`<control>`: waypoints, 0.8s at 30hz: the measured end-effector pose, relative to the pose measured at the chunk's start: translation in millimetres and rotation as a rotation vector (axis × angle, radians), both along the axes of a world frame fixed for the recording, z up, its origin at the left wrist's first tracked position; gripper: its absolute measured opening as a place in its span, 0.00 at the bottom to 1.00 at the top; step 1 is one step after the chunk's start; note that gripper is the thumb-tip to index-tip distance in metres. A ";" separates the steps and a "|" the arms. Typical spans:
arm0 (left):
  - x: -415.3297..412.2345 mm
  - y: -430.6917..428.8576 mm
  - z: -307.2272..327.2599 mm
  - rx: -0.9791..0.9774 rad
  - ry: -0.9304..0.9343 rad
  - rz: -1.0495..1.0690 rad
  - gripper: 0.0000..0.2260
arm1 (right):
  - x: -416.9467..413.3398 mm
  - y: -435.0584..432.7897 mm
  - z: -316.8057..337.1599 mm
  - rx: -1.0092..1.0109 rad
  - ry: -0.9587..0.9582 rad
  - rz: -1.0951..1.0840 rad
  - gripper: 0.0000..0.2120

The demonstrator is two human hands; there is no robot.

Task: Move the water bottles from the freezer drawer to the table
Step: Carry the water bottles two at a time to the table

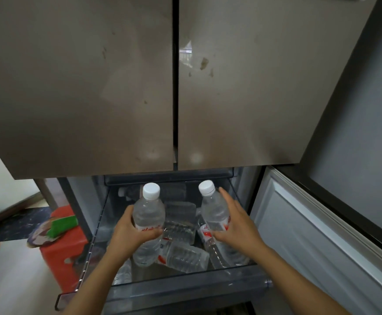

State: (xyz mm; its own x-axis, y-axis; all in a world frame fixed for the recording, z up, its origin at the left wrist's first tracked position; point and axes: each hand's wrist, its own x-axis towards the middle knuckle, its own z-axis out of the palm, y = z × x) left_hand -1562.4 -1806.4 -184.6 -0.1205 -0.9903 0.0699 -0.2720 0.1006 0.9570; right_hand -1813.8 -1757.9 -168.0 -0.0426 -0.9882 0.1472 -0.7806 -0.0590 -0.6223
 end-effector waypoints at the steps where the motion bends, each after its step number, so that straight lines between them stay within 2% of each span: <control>1: -0.3 3.6 5.6 -0.014 0.028 0.011 0.28 | 2.7 1.3 8.3 -0.042 -0.028 0.015 0.50; 5: 2.3 19.5 33.5 -0.083 0.127 0.077 0.29 | 16.3 6.3 40.8 -0.178 -0.126 0.066 0.46; 10: 28.5 41.9 68.8 -0.178 0.238 0.206 0.30 | 44.0 7.9 73.4 -0.278 -0.280 0.241 0.48; 14: 65.4 67.7 91.8 -0.267 0.266 0.334 0.38 | 77.4 5.2 90.4 -0.309 -0.402 0.429 0.52; 17: 97.3 92.6 99.0 -0.318 0.276 0.494 0.35 | 109.8 4.6 97.2 -0.299 -0.518 0.590 0.51; 20: 124.7 121.5 100.5 -0.341 0.274 0.678 0.39 | 147.5 2.4 98.9 -0.248 -0.617 0.736 0.45; 22: 142.1 146.7 97.3 -0.330 0.265 0.806 0.42 | 178.3 1.5 95.4 -0.206 -0.647 0.837 0.46; 24: 155.4 171.5 90.2 -0.314 0.247 0.914 0.39 | 205.5 0.9 88.8 -0.173 -0.648 0.919 0.49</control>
